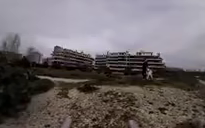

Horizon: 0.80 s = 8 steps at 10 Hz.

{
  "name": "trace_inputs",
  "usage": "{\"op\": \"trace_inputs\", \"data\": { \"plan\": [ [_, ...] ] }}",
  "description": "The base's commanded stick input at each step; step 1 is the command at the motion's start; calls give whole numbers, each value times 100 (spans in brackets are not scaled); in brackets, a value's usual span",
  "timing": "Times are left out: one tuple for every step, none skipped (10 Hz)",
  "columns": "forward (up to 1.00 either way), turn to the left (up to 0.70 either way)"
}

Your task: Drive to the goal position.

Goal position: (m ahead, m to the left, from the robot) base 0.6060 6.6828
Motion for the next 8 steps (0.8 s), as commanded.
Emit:
{"op": "trace_inputs", "data": {
  "plan": [
    [45,19],
    [19,0],
    [0,0],
    [0,0],
    [0,0],
    [0,0],
    [0,0],
    [0,0]
  ]
}}
